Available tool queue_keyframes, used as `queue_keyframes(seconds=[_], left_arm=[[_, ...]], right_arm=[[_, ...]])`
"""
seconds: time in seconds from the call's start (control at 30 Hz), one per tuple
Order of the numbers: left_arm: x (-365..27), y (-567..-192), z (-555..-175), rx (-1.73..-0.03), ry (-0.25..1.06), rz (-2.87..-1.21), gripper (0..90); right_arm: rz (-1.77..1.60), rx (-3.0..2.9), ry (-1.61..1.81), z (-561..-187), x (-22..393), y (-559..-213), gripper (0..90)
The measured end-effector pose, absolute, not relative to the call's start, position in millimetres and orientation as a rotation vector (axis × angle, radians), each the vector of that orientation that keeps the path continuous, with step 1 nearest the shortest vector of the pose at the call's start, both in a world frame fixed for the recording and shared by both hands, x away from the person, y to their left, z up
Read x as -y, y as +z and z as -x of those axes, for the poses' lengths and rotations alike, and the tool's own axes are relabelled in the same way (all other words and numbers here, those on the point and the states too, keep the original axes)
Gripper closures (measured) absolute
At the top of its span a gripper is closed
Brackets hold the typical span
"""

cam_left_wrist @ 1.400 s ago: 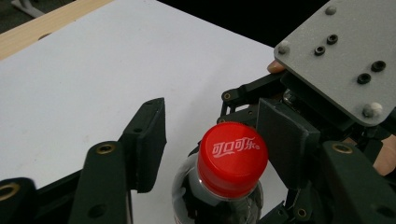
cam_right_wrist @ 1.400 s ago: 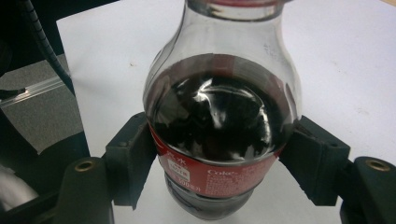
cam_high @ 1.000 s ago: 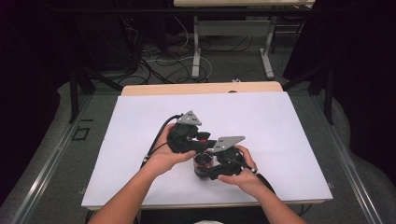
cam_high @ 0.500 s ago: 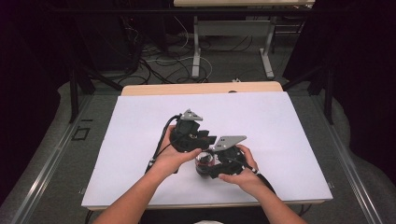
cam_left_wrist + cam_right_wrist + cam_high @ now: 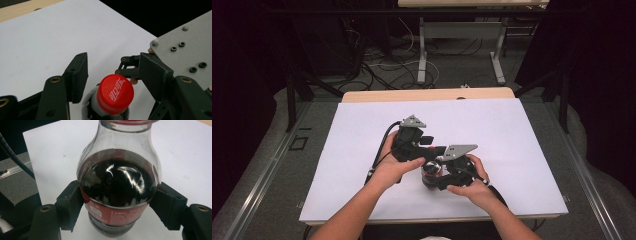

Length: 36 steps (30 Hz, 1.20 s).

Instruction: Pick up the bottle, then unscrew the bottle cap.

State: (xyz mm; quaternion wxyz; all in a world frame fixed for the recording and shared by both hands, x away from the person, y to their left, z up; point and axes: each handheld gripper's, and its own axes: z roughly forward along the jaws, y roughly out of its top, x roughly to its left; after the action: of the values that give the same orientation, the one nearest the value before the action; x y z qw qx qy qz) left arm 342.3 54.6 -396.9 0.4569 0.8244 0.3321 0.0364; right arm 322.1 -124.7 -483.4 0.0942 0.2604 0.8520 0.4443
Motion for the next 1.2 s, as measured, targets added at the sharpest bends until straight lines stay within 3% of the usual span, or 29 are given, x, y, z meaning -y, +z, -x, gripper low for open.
queue_keyframes(seconds=[0.57, 0.9, 1.1, 1.2], left_arm=[[-68.5, -400.7, -349.1, -0.521, 0.006, -2.136, 41.5], [-71.4, -405.8, -354.6, -0.539, -0.022, -2.111, 48.2], [-68.1, -406.8, -352.8, -0.537, -0.038, -2.115, 59.7], [-66.5, -404.8, -351.6, -0.555, -0.023, -2.133, 60.5]], right_arm=[[-0.737, -2.553, 1.336, -322.0, 125.7, -481.9, 29.7], [-0.701, -2.548, 1.347, -320.8, 124.0, -481.3, 29.7], [-0.705, -2.568, 1.328, -320.3, 123.5, -481.2, 29.7], [-0.714, -2.565, 1.325, -320.6, 123.7, -481.4, 29.7]])
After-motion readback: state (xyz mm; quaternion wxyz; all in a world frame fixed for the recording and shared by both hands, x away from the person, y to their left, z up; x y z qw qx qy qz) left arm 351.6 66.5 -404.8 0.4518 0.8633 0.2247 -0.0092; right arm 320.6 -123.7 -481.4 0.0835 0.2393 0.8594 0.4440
